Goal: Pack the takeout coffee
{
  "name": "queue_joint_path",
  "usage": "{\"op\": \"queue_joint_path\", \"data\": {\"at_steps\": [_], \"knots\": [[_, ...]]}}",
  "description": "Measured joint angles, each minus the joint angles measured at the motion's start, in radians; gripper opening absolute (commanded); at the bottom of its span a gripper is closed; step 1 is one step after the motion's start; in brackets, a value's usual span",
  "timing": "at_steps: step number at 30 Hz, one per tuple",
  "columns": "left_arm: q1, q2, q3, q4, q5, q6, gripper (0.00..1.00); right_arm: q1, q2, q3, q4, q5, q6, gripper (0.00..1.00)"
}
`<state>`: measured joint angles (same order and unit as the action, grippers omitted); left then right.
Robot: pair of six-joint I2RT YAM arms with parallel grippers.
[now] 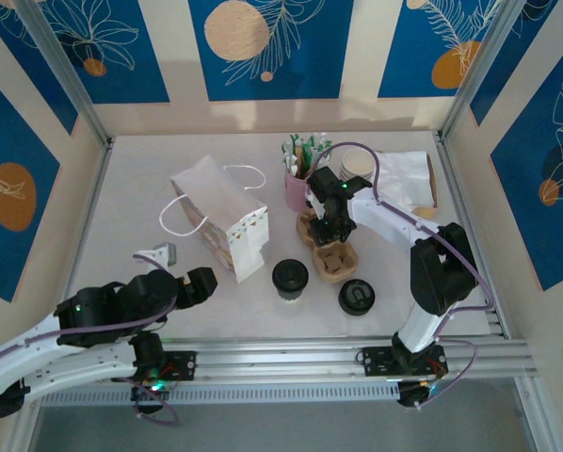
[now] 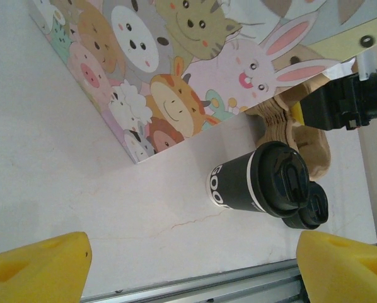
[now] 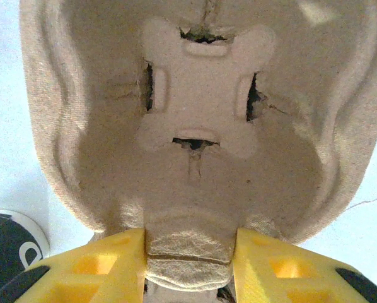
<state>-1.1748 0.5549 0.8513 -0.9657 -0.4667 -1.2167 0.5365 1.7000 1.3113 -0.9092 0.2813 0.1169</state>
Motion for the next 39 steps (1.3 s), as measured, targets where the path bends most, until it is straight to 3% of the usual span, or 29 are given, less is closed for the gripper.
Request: {"op": "queue_joint_path", "data": {"at_steps": [15, 19, 29, 32, 36, 39], "knots": [[0.0, 0.026, 0.146, -0.072, -0.043, 0.122, 0.78, 0.004, -0.087, 0.019, -0.033, 0.0, 0.048, 0.38], [0.0, 0.085, 0.227, -0.111, -0.069, 0.176, 0.69, 0.01, -0.126, 0.021, -0.048, -0.001, 0.065, 0.38], [0.019, 0.28, 0.412, -0.029, -0.054, 0.377, 0.68, 0.036, -0.312, 0.074, -0.058, 0.0, 0.105, 0.38], [0.096, 0.373, 0.476, 0.01, 0.029, 0.416, 0.67, 0.047, -0.34, 0.125, -0.069, 0.004, 0.121, 0.38], [0.318, 0.464, 0.502, 0.059, 0.215, 0.443, 0.66, 0.067, -0.359, 0.185, -0.081, 0.016, 0.147, 0.38], [0.454, 0.476, 0.517, 0.048, 0.291, 0.459, 0.65, 0.093, -0.361, 0.239, -0.101, 0.029, 0.165, 0.38]]}}
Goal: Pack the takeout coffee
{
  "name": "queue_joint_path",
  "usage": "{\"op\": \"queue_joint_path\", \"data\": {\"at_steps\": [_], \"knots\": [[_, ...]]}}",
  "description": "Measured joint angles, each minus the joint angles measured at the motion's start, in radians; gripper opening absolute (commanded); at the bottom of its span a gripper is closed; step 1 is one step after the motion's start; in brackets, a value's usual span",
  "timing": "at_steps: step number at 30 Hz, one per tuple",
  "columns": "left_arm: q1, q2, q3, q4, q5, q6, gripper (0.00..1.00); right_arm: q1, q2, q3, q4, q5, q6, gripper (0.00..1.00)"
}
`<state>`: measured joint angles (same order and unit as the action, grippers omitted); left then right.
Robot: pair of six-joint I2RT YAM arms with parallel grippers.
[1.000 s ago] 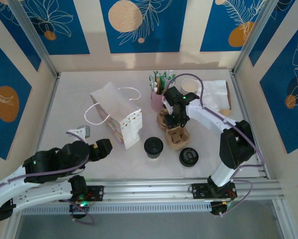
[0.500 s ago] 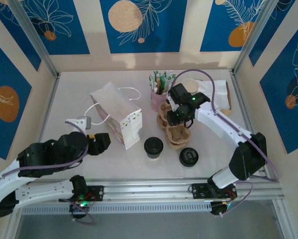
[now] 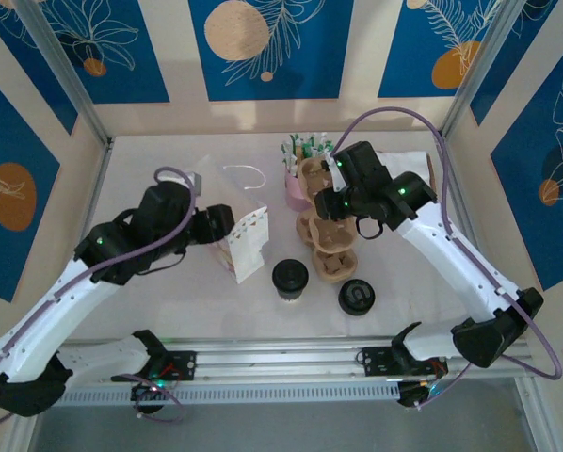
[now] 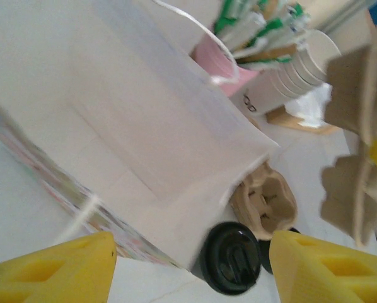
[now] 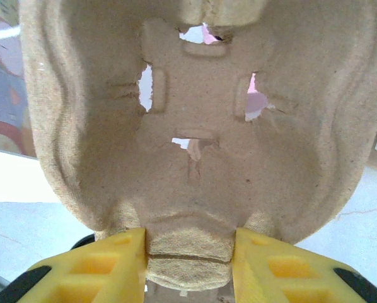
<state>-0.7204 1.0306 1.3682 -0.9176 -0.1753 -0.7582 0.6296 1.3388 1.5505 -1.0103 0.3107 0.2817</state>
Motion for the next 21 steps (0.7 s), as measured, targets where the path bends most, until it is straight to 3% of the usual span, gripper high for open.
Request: {"op": "queue_joint_path", "data": {"at_steps": [3, 8, 21], "knots": [[0.105, -0.005, 0.062, -0.034, 0.036, 0.018, 0.66, 0.038, 0.0, 0.055, -0.01, 0.019, 0.016, 0.38], [0.209, -0.074, 0.091, -0.085, 0.035, 0.056, 0.72, 0.119, 0.023, 0.15, 0.002, 0.073, 0.031, 0.38], [0.227, -0.228, -0.083, -0.199, 0.033, 0.08, 0.81, 0.284, 0.212, 0.369, 0.198, 0.194, 0.033, 0.37]]}}
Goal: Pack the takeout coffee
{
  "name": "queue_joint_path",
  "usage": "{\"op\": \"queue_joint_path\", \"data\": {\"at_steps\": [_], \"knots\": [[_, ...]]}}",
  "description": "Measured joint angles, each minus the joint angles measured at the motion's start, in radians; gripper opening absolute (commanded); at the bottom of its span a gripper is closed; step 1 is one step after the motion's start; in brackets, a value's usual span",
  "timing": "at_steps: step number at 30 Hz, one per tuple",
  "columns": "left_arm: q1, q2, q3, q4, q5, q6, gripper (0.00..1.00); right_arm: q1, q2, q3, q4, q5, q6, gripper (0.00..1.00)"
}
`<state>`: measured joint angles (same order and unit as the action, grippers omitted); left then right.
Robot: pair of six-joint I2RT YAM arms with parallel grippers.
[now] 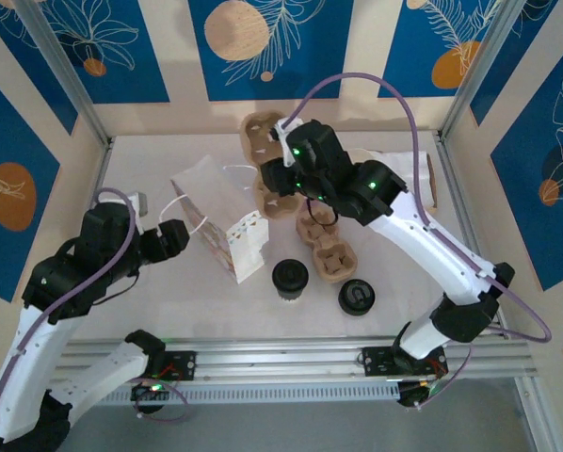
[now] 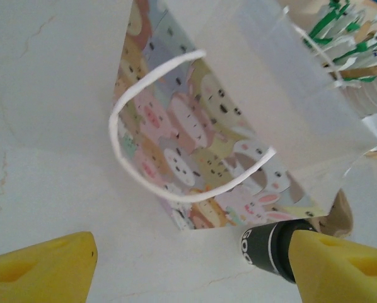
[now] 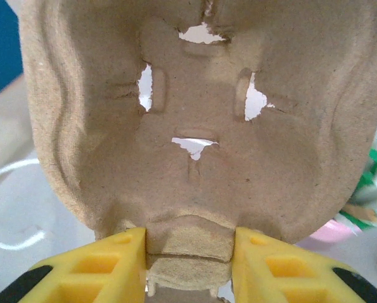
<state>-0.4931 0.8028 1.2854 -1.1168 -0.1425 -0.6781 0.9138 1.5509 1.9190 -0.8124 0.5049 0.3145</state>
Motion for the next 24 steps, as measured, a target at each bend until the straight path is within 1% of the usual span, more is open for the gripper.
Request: {"op": "queue_joint_path", "data": {"at_steps": [7, 12, 18, 24], "knots": [[0.0, -0.019, -0.034, -0.003, 0.005, -0.012, 0.82, 0.078, 0.109, 0.126, 0.089, 0.015, -0.019, 0.37], [0.0, -0.029, -0.037, -0.003, 0.004, -0.019, 0.82, 0.117, 0.2, 0.189, 0.106, 0.017, -0.043, 0.37], [0.0, -0.058, -0.06, -0.003, 0.005, -0.019, 0.82, 0.126, 0.306, 0.243, 0.095, 0.024, -0.072, 0.36], [0.0, -0.064, -0.077, -0.003, 0.005, -0.022, 0.82, 0.125, 0.379, 0.29, 0.068, 0.035, -0.101, 0.36]]}}
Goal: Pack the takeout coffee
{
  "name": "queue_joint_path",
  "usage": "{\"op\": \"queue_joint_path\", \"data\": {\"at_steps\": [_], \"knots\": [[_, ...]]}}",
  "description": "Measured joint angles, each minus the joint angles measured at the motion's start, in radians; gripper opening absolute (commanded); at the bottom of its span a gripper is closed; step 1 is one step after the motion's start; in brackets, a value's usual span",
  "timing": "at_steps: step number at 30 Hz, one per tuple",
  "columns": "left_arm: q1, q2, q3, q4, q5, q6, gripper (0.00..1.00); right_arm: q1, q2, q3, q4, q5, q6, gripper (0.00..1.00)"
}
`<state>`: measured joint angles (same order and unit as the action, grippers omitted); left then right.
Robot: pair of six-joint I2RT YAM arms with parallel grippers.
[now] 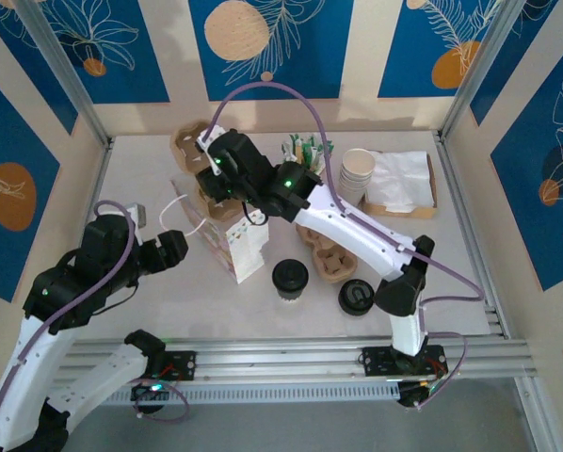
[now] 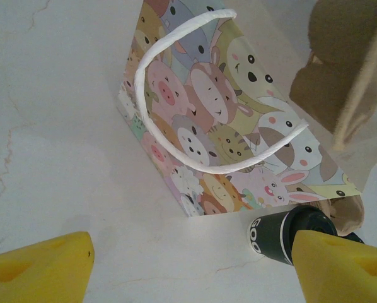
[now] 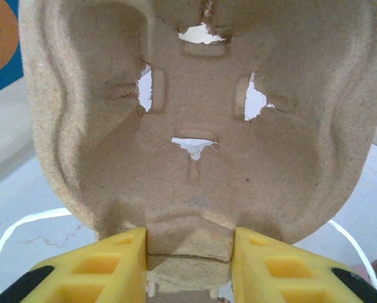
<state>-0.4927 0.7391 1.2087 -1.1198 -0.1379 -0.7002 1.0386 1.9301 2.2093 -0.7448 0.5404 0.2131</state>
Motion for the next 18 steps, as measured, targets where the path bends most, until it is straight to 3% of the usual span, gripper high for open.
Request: {"op": "queue_joint_path", "data": {"at_steps": [7, 18], "knots": [[0.0, -0.012, -0.004, -0.006, -0.002, 0.0, 0.82, -0.004, 0.076, 0.112, -0.088, 0.011, -0.008, 0.36], [0.0, -0.001, -0.004, -0.015, -0.019, 0.0, 0.82, -0.003, 0.079, 0.127, -0.228, 0.036, -0.007, 0.36]]}}
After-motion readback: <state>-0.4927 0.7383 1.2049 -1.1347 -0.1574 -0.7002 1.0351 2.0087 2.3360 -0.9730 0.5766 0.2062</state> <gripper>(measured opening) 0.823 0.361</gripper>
